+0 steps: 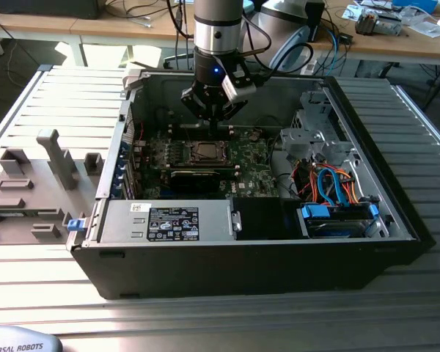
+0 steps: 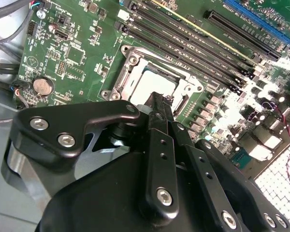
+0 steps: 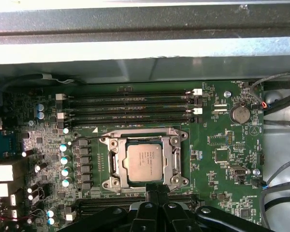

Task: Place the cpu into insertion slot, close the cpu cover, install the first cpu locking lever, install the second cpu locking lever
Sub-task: 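Install the first cpu locking lever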

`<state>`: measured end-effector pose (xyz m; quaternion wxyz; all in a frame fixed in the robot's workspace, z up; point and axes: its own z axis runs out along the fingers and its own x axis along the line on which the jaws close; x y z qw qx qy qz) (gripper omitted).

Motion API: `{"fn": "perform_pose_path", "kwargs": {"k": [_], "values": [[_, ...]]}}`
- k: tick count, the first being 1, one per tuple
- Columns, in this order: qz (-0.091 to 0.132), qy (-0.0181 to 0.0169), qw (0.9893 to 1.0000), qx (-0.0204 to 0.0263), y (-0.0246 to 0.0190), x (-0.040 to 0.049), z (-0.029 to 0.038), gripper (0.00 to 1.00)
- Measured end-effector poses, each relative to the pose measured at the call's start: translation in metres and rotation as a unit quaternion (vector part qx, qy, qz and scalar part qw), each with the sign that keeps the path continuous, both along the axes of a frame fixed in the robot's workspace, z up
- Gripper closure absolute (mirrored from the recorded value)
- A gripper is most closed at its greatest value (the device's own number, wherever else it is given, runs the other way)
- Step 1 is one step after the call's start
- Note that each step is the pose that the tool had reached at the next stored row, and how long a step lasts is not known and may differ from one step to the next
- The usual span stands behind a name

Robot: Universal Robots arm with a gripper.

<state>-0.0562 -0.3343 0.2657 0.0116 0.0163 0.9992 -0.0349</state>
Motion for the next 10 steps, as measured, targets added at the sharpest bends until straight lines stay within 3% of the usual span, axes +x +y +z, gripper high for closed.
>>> {"fn": "perform_pose_path", "kwargs": {"k": [2,5,10], "values": [[0.000,0.0001,1.0000,0.0011,0.0000,-0.0001,0.0000,0.89],[0.001,0.0000,1.0000,0.0071,0.0000,-0.0001,-0.0004,0.89],[0.017,0.0001,0.9998,0.0072,0.0000,0.0000,-0.0008,0.89]]}}
